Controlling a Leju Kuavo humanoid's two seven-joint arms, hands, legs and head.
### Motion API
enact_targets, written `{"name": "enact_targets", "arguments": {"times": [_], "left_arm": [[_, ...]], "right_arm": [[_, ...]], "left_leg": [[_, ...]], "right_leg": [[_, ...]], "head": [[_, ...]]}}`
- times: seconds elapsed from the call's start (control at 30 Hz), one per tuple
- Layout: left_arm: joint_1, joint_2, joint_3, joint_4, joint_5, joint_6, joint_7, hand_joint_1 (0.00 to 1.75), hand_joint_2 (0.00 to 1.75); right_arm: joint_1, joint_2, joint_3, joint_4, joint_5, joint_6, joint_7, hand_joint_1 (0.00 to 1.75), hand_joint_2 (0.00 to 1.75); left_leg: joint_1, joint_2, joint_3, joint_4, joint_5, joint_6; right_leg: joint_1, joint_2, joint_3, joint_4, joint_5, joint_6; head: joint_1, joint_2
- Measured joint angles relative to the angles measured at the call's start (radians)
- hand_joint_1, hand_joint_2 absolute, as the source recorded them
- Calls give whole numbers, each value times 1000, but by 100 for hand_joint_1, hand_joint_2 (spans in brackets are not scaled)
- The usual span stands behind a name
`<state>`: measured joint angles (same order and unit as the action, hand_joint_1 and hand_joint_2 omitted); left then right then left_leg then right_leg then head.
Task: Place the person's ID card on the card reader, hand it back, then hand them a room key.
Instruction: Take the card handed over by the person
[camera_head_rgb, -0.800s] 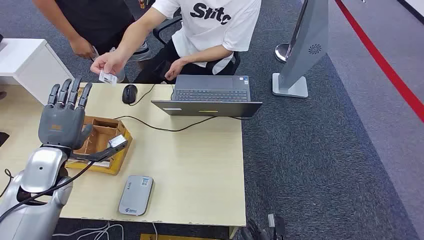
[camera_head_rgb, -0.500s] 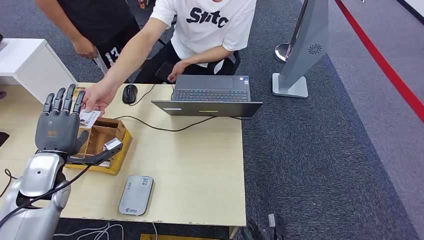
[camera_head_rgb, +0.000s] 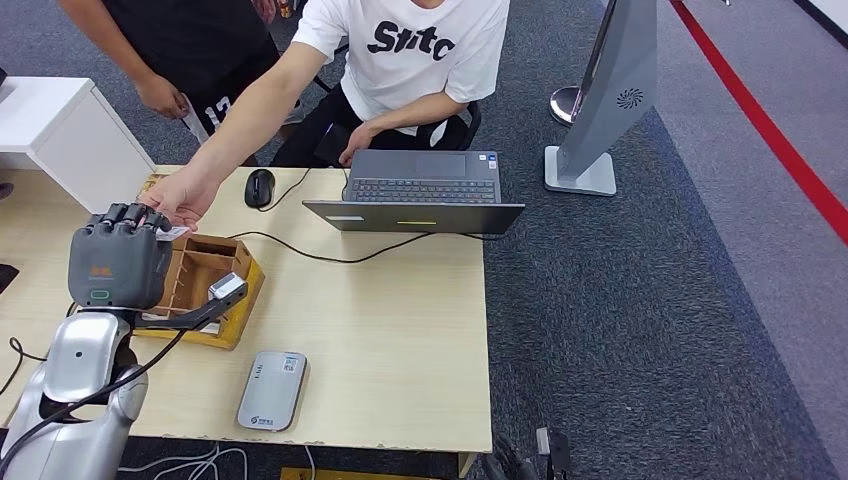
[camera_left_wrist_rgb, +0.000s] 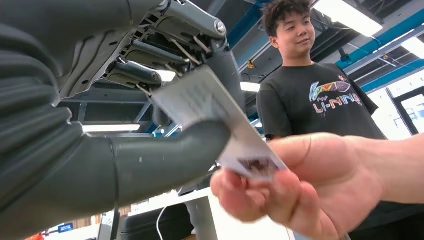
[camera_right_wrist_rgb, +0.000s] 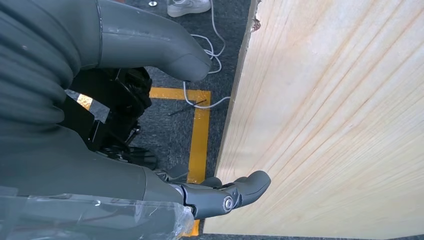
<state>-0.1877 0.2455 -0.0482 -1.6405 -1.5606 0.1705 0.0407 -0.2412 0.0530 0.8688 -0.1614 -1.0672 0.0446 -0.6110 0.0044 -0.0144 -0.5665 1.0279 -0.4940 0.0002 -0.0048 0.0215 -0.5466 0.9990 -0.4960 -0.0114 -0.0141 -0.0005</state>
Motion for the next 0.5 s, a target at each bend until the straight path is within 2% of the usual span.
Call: {"name": "enact_targets", "arguments": {"times": [0.33,0.4,0.5], "left_arm": [[3,-11,2,-16,1,20,17,175,175],[13,-30,4,-30,12,42,0,175,175],[62,-100,6,-105,65,96,-74,175,175]], "right_arm": [[2,0,-1,-1,9,-4,-2,0,175],[4,1,-3,-2,10,-9,-5,0,175],[7,3,-15,-3,7,-16,-18,0,175]], "left_leg": [[0,0,0,0,0,0],[0,0,0,0,0,0],[-1,0,0,0,0,0]], "right_leg": [[0,0,0,0,0,0],[0,0,0,0,0,0],[0,0,0,0,0,0]], "head": [[0,0],[0,0],[0,0]]}}
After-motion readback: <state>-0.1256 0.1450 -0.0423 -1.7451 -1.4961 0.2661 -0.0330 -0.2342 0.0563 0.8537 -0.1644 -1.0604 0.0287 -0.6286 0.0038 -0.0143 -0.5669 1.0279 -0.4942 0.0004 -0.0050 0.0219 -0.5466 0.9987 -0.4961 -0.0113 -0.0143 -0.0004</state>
